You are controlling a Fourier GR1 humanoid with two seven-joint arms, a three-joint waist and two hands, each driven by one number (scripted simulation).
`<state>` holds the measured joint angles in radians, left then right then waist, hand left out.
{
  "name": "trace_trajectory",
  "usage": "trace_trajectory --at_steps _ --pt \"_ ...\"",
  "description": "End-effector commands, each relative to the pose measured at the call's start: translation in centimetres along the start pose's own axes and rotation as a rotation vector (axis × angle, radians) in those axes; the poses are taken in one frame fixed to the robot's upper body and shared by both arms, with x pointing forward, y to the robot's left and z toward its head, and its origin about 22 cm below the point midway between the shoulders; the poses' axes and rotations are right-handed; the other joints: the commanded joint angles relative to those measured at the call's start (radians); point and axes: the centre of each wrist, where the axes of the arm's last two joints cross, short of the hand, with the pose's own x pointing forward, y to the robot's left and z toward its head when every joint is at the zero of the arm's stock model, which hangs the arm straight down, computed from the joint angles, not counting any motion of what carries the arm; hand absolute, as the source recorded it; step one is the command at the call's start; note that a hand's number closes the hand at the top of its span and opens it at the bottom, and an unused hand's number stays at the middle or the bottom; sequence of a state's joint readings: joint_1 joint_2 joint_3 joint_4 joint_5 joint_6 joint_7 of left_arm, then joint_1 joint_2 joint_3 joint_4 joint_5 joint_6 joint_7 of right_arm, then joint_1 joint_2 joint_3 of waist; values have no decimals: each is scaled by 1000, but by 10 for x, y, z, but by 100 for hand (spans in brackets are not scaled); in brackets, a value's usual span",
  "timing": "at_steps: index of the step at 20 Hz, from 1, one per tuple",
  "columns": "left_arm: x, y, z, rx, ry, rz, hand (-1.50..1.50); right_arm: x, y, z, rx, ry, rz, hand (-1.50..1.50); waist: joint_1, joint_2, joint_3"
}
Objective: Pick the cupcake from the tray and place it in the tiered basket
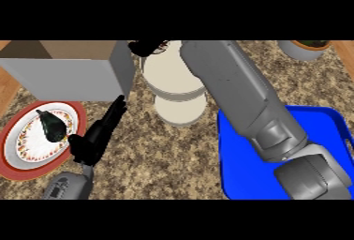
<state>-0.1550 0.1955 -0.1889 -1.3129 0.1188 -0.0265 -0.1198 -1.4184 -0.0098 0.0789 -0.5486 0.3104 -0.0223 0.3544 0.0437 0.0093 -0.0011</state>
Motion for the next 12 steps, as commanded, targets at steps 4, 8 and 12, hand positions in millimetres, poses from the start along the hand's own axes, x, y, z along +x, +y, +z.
trace_trajectory --at_steps 4,8,12 --pt "-6 4 -3 8 16 3 0 -11 0 -6 139 241 -241 150 -10 -2 0" --pt "-9 -16 -12 0 11 26 0 -14 4 -5 176 257 -345 -150 -9 -4 0" --pt "-17 -1 18 20 5 -17 0 -11 -1 -5 57 229 -426 -150 -13 -7 0"
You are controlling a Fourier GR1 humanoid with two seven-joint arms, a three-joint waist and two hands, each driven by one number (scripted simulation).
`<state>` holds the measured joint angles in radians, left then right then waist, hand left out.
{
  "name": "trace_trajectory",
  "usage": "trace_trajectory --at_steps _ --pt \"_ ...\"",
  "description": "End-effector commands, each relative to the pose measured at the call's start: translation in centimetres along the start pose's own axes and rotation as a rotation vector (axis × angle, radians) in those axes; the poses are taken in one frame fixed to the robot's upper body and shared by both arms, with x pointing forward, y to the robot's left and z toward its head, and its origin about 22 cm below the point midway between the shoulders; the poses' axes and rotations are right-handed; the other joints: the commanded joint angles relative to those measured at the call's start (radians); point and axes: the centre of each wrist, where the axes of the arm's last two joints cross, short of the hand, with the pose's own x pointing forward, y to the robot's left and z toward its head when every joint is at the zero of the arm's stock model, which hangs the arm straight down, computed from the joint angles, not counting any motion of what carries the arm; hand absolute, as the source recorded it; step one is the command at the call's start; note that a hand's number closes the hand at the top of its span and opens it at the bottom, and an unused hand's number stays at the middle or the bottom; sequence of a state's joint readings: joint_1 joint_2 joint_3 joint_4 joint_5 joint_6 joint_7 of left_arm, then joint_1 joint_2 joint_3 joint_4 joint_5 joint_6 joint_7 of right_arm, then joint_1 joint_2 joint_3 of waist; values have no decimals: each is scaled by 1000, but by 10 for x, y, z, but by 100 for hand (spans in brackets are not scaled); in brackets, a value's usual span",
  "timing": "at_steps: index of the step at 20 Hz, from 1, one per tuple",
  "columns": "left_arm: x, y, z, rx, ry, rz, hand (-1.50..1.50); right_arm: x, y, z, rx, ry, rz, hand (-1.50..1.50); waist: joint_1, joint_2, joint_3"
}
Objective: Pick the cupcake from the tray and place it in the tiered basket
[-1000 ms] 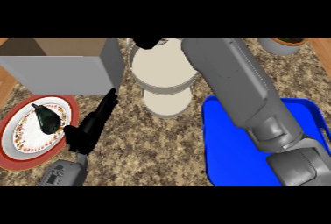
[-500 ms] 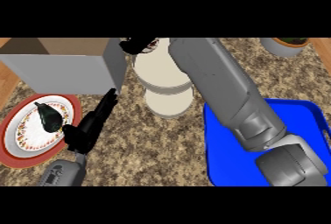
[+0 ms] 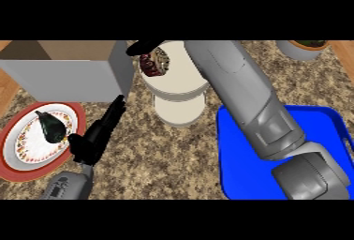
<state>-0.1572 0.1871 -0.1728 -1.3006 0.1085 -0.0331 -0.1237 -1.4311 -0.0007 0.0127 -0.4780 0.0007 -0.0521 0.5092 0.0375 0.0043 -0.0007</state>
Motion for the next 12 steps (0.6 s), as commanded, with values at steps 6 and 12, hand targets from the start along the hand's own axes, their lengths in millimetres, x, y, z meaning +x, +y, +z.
trace_trajectory --at_steps 6,12 --pt "-7 -5 14 20 11 10 0 9 -38 9 -420 -99 -68 -150 -31 -6 0" --pt "0 -5 15 29 16 11 0 -23 -125 24 -683 -164 -152 -150 -43 -10 2"
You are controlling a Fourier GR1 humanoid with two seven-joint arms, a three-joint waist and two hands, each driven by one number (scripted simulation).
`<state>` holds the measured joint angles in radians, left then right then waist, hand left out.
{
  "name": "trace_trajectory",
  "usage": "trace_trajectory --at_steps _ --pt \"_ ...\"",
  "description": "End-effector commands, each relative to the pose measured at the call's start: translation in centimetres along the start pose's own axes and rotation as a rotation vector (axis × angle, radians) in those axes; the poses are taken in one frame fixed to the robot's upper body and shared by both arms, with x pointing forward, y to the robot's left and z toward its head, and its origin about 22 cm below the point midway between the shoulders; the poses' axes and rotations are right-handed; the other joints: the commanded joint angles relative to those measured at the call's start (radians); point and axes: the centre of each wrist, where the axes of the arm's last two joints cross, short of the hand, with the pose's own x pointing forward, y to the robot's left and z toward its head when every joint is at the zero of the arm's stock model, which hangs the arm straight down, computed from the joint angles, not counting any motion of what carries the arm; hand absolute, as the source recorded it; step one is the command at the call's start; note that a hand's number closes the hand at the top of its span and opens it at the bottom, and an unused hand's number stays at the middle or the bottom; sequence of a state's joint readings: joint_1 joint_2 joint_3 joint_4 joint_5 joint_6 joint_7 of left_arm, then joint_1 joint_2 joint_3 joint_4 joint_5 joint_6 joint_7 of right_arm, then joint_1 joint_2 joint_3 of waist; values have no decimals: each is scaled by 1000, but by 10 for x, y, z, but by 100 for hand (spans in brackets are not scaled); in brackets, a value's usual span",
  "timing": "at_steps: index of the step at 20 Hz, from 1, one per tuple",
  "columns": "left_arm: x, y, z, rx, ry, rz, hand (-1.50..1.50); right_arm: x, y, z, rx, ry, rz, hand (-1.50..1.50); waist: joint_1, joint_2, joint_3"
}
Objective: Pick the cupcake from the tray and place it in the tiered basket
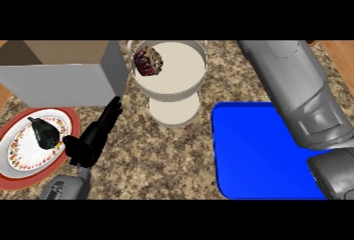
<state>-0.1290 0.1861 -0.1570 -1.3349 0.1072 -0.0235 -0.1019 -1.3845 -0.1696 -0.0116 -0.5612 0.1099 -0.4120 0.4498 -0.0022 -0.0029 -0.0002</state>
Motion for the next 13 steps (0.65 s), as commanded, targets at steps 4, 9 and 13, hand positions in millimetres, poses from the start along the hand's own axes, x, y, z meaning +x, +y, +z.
trace_trajectory --at_steps 4,9,13 --pt "-8 20 9 3 3 1 0 -43 -111 -21 -203 -78 -189 -150 -8 2 1" --pt "-8 -2 7 13 -9 -7 0 -85 -206 -15 -201 -80 -199 -150 -14 1 1" --pt "1 -7 12 13 -2 3 0 -116 -267 4 -180 -96 -146 -150 -13 -2 1"
